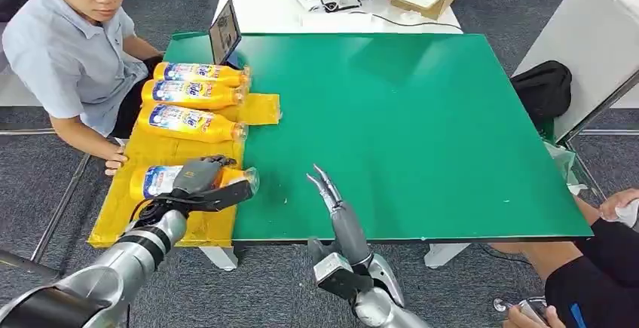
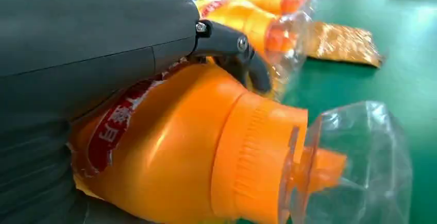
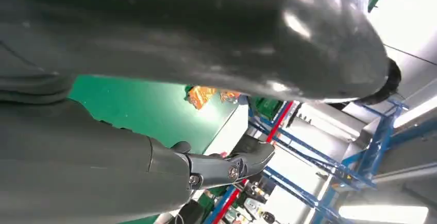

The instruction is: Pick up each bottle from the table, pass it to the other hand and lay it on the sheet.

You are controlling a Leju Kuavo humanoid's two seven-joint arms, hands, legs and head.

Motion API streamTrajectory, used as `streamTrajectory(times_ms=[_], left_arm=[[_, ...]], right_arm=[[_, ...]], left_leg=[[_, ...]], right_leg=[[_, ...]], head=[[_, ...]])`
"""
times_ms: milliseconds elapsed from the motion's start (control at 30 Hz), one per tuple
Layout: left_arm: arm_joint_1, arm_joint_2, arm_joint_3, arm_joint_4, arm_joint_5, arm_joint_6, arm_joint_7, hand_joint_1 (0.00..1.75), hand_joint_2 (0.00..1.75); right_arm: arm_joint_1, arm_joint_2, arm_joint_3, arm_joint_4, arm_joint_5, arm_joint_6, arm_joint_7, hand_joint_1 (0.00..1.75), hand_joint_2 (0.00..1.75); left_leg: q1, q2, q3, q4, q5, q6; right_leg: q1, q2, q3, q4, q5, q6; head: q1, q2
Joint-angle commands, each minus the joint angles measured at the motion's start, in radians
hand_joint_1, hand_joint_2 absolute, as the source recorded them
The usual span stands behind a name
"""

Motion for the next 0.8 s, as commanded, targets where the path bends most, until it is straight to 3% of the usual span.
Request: streamTrajectory(times_ms=[33,133,167,500,800], left_arm=[[0.075,-0.006,0.131,0.051,0.109,-0.119,-0.102,0.0,1.75],[0.063,-0.01,0.164,0.036,0.146,-0.139,-0.126,0.0,1.75],[0.06,-0.011,0.181,0.028,0.166,-0.153,-0.141,0.0,0.0],[0.056,-0.054,0.366,-0.127,0.444,-0.394,-0.279,0.0,0.0],[0.077,-0.069,0.386,-0.187,0.48,-0.381,-0.302,0.0,0.0]], right_arm=[[-0.039,-0.029,0.053,0.08,-0.015,-0.012,0.001,0.0,0.0],[-0.043,-0.028,0.055,0.081,-0.015,-0.019,0.001,0.0,0.0],[-0.043,-0.028,0.056,0.08,-0.017,-0.021,0.001,0.0,0.0],[-0.033,-0.04,0.048,0.052,-0.026,-0.045,0.001,0.0,0.0],[-0.028,-0.04,0.049,0.046,-0.024,-0.052,0.001,0.0,0.0]], left_leg=[[0.0,0.004,0.006,-0.003,-0.001,-0.001],[0.0,0.003,0.005,-0.002,-0.001,-0.001],[0.0,0.003,0.005,-0.001,-0.001,0.0],[0.0,-0.002,0.003,0.0,0.0,0.0],[0.0,-0.001,-0.002,0.001,-0.001,-0.001]], right_leg=[[0.0,0.004,0.004,-0.002,0.0,-0.001],[0.0,0.003,0.004,-0.002,0.0,-0.001],[0.0,0.003,0.004,-0.002,0.0,-0.001],[0.0,-0.001,0.003,-0.001,-0.001,-0.001],[0.001,-0.001,-0.002,0.0,-0.001,-0.001]], head=[[0.0,0.0],[0.0,0.0],[0.0,0.0],[0.0,0.0],[0.0,0.0]])
